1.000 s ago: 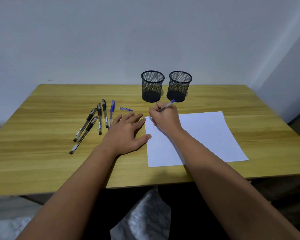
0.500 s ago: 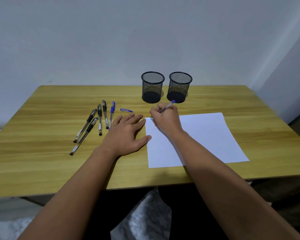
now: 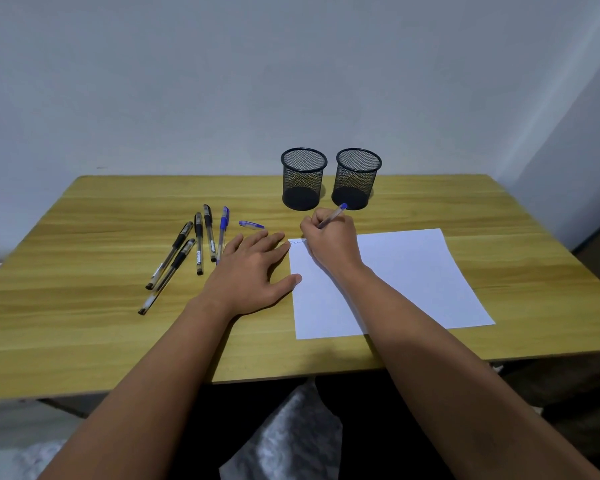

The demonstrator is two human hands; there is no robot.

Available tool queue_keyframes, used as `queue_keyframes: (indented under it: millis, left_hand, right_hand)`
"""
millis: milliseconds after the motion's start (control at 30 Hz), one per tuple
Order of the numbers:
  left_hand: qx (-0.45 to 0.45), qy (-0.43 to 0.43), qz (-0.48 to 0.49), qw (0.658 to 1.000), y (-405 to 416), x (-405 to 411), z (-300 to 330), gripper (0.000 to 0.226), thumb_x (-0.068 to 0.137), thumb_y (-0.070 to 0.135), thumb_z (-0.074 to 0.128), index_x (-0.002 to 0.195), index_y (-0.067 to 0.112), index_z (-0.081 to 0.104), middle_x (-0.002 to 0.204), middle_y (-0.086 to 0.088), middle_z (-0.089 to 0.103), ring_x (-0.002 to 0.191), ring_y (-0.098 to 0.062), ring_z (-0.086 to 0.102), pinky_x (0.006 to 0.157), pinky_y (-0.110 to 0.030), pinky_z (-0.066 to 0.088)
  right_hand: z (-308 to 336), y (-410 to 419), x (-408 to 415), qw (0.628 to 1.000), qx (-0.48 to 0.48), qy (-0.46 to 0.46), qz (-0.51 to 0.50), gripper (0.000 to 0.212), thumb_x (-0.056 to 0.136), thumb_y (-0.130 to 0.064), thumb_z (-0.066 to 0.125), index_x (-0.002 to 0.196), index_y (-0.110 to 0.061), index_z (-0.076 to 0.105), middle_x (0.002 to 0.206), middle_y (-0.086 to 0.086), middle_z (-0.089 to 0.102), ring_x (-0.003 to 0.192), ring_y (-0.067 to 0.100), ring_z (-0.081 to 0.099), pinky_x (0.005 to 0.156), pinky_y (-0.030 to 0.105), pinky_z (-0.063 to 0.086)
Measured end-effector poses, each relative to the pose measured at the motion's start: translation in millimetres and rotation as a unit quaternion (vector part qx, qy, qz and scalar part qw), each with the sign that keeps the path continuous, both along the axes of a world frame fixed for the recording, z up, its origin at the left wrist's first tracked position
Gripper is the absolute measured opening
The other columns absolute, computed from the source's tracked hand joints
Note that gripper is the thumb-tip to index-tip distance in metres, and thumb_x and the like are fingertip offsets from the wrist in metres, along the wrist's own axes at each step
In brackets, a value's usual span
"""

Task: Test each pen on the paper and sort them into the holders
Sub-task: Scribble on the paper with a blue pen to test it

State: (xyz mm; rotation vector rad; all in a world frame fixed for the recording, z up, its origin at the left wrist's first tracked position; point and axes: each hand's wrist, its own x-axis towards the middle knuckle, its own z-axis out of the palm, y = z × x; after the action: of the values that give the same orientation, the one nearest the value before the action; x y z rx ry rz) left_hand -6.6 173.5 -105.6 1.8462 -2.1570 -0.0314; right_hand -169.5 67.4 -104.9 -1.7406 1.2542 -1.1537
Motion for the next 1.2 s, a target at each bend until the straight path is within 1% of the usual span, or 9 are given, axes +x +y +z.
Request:
queue_keyframes:
  millis: [100,200,333,433,533,633,800,967,1200]
  left_hand:
    - [0.003,0.001,0.000,1.000,-1,0,0,0.079,0.089,0.079,0.034,0.154,0.034,0.040,0.164,0.014,0.030,0.155,-0.013,0.018,0.126,-0.049,0.012]
    - [0.004,0.002,0.003,1.000,0,1,1,0.079,0.089,0.079,0.034,0.154,0.034,0.040,0.164,0.015,0.030,0.154,-0.011,0.017,0.126,-0.048,0.012]
    - [0.001,0.006,0.000,1.000,1,0,3,0.080,0.089,0.079,0.034,0.154,0.033,0.039,0.164,0.014,0.030,0.155,-0.011,0.017,0.126,-0.047,0.012]
    - [0.001,0.009,-0.001,1.000,2,0,3,0.081,0.089,0.080,0.036,0.155,0.033,0.039,0.164,0.013,0.031,0.154,-0.012,0.020,0.126,-0.047,0.013]
    - [-0.041,0.057,-0.014,0.997,4,1,4,0.072,0.088,0.076,0.047,0.146,0.033,0.052,0.156,0.009,0.045,0.145,-0.014,0.037,0.120,-0.049,0.026]
    - [-0.156,0.122,0.002,0.980,-1,8,10,0.047,0.095,0.059,0.057,0.130,0.029,0.067,0.134,0.009,0.063,0.124,-0.014,0.055,0.106,-0.048,0.040]
    - [-0.122,-0.008,0.100,0.987,-26,33,20,0.038,0.100,0.039,0.054,0.135,0.029,0.063,0.133,0.006,0.063,0.122,-0.024,0.054,0.100,-0.047,0.040]
    - [-0.036,-0.085,0.113,0.989,-40,47,22,0.031,0.103,0.037,0.046,0.127,0.035,0.066,0.135,0.006,0.061,0.119,-0.026,0.055,0.099,-0.048,0.037]
    - [-0.071,-0.113,0.116,0.984,-41,41,23,0.021,0.098,0.037,0.054,0.109,0.033,0.072,0.109,0.007,0.067,0.103,-0.024,0.059,0.092,-0.046,0.037]
  right_hand:
    - [4,0,0,0.997,0.040,-0.058,-0.029,0.046,0.092,-0.010,0.062,0.058,-0.020,0.033,0.056,0.002,0.031,0.053,0.021,0.036,0.054,0.032,0.035]
    - [13,-1,-5,0.981,0.105,-0.154,-0.060,0.047,0.095,-0.011,0.063,0.055,-0.022,0.042,0.058,0.012,0.045,0.054,0.024,0.050,0.051,0.030,0.043]
    - [26,-3,-7,0.963,0.171,-0.209,-0.026,0.046,0.101,-0.036,0.074,0.068,-0.011,0.055,0.056,0.009,0.056,0.045,0.018,0.049,0.043,0.025,0.040]
    - [43,-6,-9,0.952,0.161,-0.259,-0.042,0.051,0.100,-0.044,0.074,0.064,-0.019,0.047,0.054,0.000,0.042,0.049,0.014,0.036,0.050,0.029,0.031]
    - [62,-2,-19,0.961,0.123,-0.241,-0.050,0.055,0.101,-0.036,0.074,0.062,-0.019,0.039,0.055,0.000,0.034,0.042,0.011,0.030,0.046,0.025,0.029]
    - [73,3,-28,0.963,0.141,-0.227,-0.019,0.038,0.101,-0.039,0.073,0.074,-0.016,0.059,0.059,0.000,0.056,0.041,0.008,0.045,0.041,0.018,0.032]
    - [71,5,-31,0.945,0.201,-0.260,0.004,0.037,0.112,-0.033,0.051,0.101,-0.007,0.074,0.072,0.006,0.069,0.043,0.010,0.052,0.041,0.020,0.037]
    - [59,11,-35,0.952,0.162,-0.259,0.006,0.025,0.104,-0.024,0.070,0.085,-0.009,0.062,0.065,0.004,0.065,0.047,0.012,0.050,0.043,0.022,0.039]
    - [60,18,-46,0.953,0.186,-0.238,0.036,0.016,0.102,-0.013,0.069,0.107,-0.001,0.079,0.087,0.007,0.081,0.052,0.010,0.057,0.044,0.020,0.042]
